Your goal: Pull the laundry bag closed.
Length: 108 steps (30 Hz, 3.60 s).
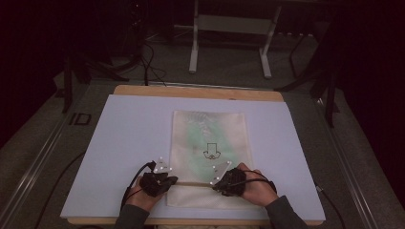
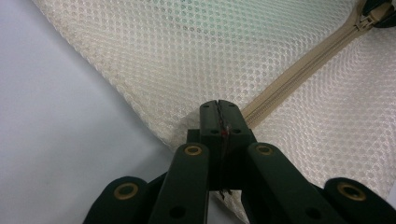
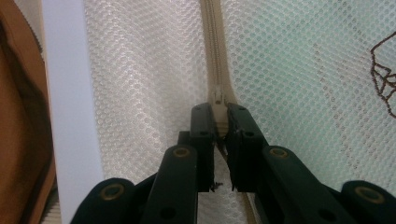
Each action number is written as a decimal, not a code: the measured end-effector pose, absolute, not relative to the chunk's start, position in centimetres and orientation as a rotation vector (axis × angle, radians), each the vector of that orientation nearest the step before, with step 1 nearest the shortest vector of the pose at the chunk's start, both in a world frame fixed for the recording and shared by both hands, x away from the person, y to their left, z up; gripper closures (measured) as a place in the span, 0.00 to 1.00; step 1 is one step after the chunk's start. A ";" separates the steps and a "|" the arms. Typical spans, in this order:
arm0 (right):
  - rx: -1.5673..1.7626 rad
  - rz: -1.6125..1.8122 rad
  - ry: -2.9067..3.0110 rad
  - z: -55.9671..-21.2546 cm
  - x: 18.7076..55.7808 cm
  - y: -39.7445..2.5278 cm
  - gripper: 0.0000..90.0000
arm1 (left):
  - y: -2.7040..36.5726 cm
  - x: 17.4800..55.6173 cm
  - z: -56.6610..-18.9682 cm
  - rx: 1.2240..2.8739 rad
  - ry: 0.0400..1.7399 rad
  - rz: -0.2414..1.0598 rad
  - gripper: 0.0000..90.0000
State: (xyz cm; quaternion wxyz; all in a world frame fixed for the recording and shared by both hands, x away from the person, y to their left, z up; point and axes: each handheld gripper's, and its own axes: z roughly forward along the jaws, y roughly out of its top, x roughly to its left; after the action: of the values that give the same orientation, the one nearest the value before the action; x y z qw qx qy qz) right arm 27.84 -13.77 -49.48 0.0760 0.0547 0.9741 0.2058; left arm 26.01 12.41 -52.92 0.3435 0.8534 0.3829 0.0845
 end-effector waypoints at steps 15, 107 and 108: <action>0.177 0.612 2.921 -49.2 27.7 -14.4 0.91 | 12.4 26.0 -52.9 2.215 0.999 0.221 0.99; 0.389 0.620 2.897 -50.2 27.8 -21.7 0.91 | 12.4 25.9 -52.9 2.215 1.001 0.228 0.99; 0.401 0.623 2.894 -50.2 27.8 -21.8 0.91 | 12.4 25.9 -52.9 2.216 1.001 0.227 0.99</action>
State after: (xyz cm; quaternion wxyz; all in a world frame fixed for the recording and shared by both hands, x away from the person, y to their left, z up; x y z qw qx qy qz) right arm 27.81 -21.85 -50.21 0.0770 0.1338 0.9659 0.2079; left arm 25.90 12.36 -52.93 0.3426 0.8524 0.3851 0.0875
